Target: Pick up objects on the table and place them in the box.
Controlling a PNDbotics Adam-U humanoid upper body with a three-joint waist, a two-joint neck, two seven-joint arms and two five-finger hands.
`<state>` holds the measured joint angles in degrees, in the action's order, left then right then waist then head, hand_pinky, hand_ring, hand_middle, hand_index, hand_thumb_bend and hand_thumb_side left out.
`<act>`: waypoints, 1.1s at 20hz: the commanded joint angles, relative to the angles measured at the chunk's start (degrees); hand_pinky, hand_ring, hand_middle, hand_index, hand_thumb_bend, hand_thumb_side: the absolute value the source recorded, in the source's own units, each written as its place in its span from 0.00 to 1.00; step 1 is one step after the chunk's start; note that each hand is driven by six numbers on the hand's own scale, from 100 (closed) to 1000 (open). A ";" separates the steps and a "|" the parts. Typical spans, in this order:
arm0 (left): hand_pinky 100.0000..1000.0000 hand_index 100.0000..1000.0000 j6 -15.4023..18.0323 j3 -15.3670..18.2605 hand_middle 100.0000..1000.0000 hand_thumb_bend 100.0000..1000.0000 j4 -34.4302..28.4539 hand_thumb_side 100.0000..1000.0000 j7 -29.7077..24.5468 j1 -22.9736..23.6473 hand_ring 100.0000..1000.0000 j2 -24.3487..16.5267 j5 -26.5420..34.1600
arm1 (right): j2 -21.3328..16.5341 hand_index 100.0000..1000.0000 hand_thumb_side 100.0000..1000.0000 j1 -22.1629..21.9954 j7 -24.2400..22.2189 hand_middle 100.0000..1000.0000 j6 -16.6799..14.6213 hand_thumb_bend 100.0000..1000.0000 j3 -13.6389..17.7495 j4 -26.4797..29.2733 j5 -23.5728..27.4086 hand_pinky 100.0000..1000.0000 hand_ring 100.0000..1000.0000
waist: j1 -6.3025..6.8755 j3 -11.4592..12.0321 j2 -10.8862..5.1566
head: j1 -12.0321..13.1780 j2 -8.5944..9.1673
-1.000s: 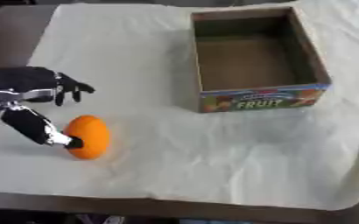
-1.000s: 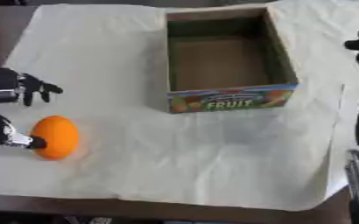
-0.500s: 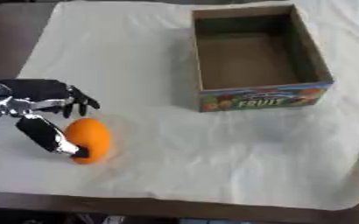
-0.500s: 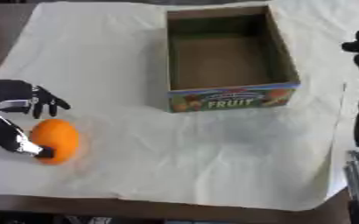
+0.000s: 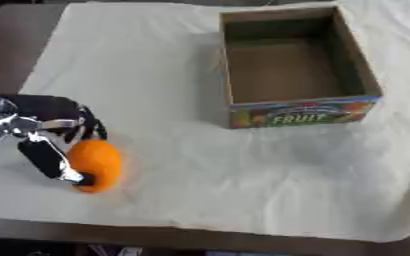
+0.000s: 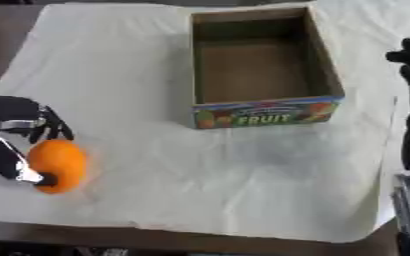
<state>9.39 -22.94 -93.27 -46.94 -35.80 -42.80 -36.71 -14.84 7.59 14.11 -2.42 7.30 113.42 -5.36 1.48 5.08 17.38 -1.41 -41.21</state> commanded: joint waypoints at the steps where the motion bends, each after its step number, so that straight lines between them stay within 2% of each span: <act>1: 0.35 0.71 -0.78 1.14 0.45 0.39 -1.94 0.37 1.84 -0.37 0.38 -1.34 0.59 | -0.46 0.82 1.00 0.59 -0.20 0.66 0.16 0.00 -0.12 1.17 -0.18 0.95 0.91 | 0.08 0.10 -0.76 | 0.12 0.48; 6: 0.25 0.62 -2.23 1.23 0.43 0.30 -2.76 0.23 3.50 0.14 0.32 -1.35 1.89 | -0.42 0.82 1.00 0.55 -0.29 0.66 0.25 0.00 -0.16 1.17 -0.20 0.95 0.91 | 0.05 0.09 -0.69 | 0.15 0.47; 10: 0.21 0.64 -3.73 1.13 0.46 0.19 -3.16 0.08 4.63 0.37 0.30 -1.18 3.86 | -0.32 0.82 1.00 0.57 -0.44 0.66 0.40 0.00 -0.28 1.17 -0.18 0.95 0.91 | 0.02 0.16 -0.64 | 0.18 0.55; 12: 0.18 0.64 -4.44 0.88 0.47 0.09 -3.19 0.00 4.41 0.42 0.28 -1.12 5.07 | -0.30 0.82 1.00 0.61 -0.52 0.66 0.43 0.00 -0.33 1.17 -0.18 0.95 0.91 | 0.00 0.18 -0.61 | 0.25 0.58; 14: 0.17 0.64 -5.21 0.64 0.48 0.01 -3.18 0.00 3.69 0.50 0.27 -1.09 6.48 | -0.34 0.82 1.00 0.63 -0.55 0.66 0.45 0.00 -0.36 1.17 -0.17 0.95 0.91 | -0.02 0.19 -0.59 | 0.29 0.55; 22: 0.14 0.63 -7.99 1.39 0.52 0.00 -5.96 0.03 1.48 0.34 0.26 -1.59 12.15 | -0.41 0.81 1.00 0.70 -0.78 0.66 0.68 0.00 -0.42 1.17 -0.08 0.95 0.91 | 0.19 0.55 -0.68 | 0.19 0.89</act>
<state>1.92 -22.65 -97.74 -45.36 -34.78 -42.80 -25.63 -14.80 7.80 13.44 -1.77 6.94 113.42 -5.36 1.64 5.57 17.62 -1.21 -40.94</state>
